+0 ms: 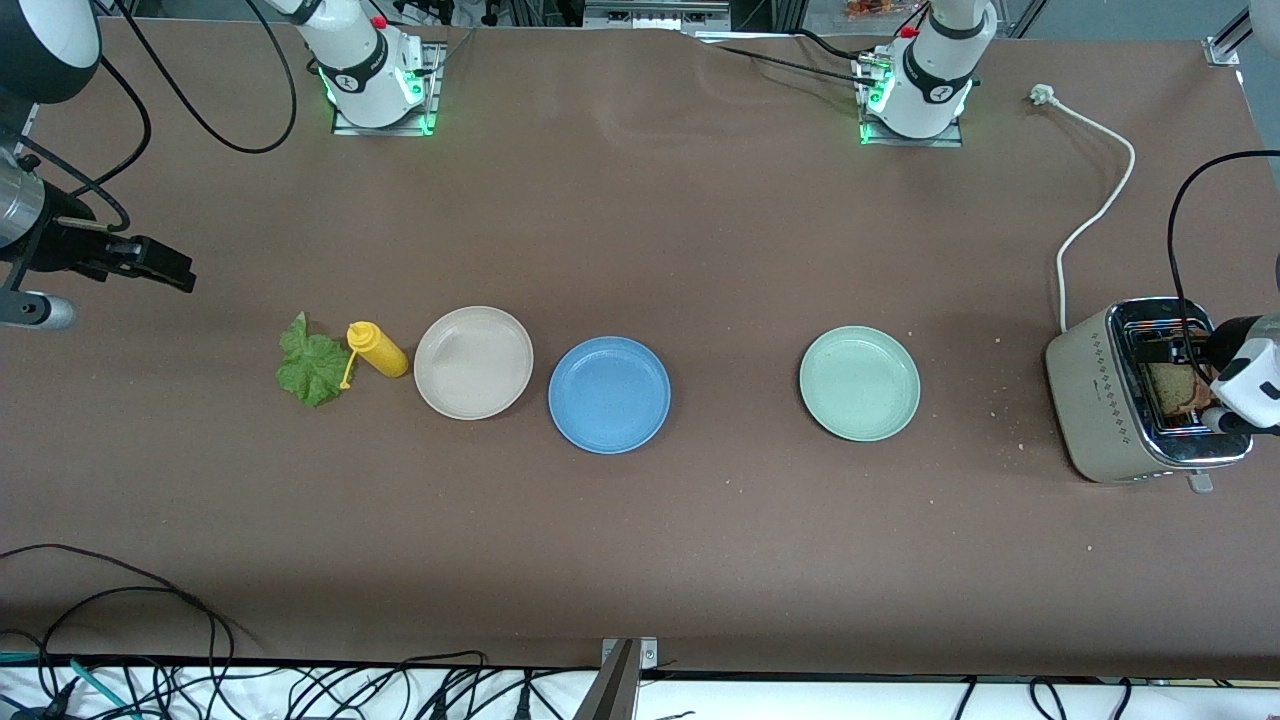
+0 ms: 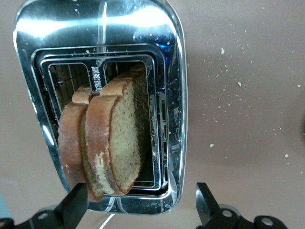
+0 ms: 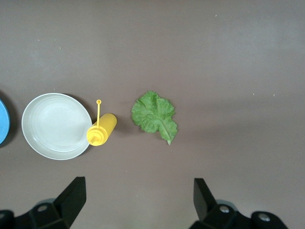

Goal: Make sandwich in blue plate with both arms
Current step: 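Move the left gripper down over the bread slices in the toaster, then grasp the outer bread slice with the left gripper, then lift the bread slice out of the toaster with the left gripper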

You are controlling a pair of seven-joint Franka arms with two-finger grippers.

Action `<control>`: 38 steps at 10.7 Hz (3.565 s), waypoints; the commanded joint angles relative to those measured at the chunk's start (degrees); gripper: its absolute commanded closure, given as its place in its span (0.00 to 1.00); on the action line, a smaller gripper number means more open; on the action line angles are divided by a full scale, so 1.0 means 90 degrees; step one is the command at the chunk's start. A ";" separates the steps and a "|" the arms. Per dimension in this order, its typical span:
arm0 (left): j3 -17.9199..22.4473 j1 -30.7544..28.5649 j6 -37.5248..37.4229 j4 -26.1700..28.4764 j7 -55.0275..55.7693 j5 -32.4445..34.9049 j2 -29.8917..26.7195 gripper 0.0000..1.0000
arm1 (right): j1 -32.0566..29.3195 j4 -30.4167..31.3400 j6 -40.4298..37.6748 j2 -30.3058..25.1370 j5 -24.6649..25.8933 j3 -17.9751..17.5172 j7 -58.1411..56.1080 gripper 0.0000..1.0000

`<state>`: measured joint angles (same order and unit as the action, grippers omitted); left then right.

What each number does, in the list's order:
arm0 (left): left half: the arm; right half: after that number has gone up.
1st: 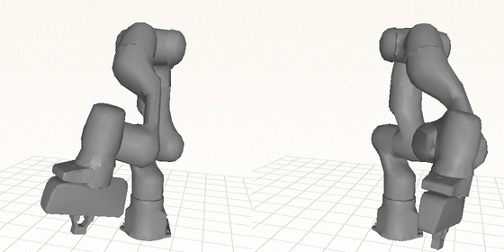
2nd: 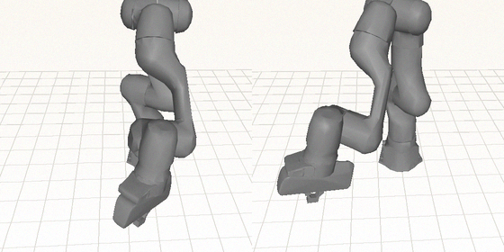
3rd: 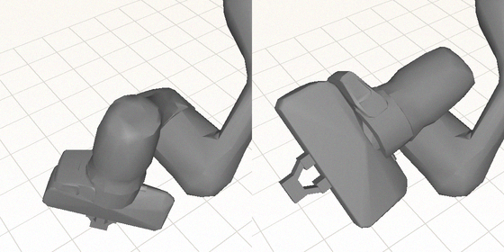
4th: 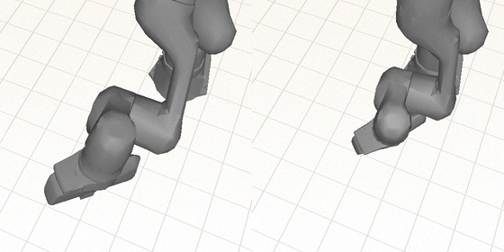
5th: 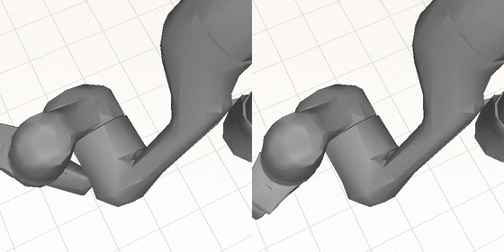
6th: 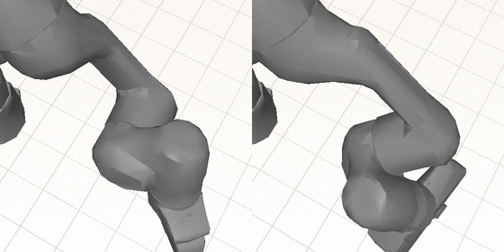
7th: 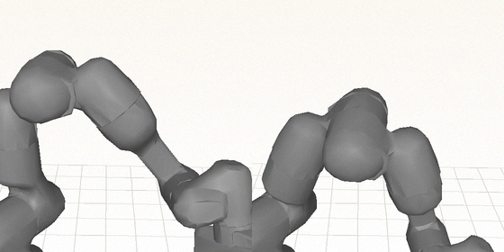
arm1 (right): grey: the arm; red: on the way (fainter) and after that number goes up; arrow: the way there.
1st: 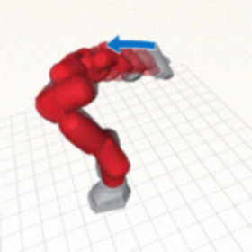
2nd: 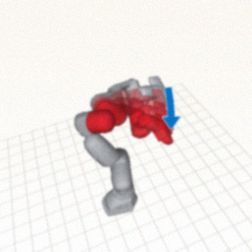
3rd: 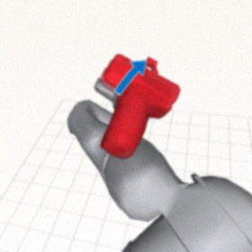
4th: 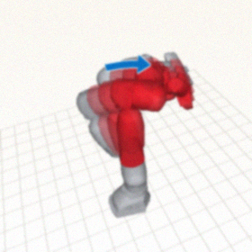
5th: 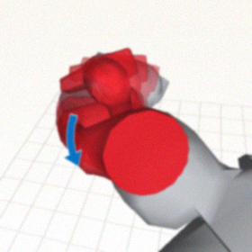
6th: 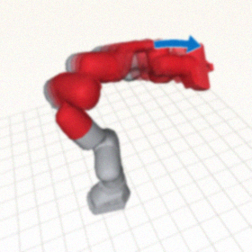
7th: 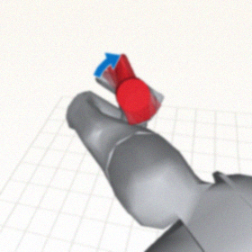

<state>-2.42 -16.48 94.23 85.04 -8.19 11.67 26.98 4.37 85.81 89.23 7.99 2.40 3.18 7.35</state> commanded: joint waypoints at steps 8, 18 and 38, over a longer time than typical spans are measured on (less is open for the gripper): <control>-0.0054 -0.0161 -0.0001 -0.0093 -0.0458 0.0159 0.0078 0.72 | 0.0042 -0.0111 -0.0042 0.0040 -0.0091 0.0008 0.0091 0.00; -0.0200 -0.0103 -0.0468 -0.0152 -0.0428 0.0101 -0.0641 1.00 | 0.0159 -0.0111 0.0261 0.0030 -0.0091 -0.0227 0.0101 0.00; -0.0708 0.1264 -0.1644 -0.1314 0.0821 -0.2633 -0.0264 1.00 | 0.0169 -0.0111 0.0251 0.0021 -0.0101 -0.0237 0.0101 0.00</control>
<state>-9.15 -7.19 77.74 75.14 -4.13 -8.51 21.76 6.06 85.77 91.81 8.00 2.31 1.10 7.80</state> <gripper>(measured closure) 0.987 0.000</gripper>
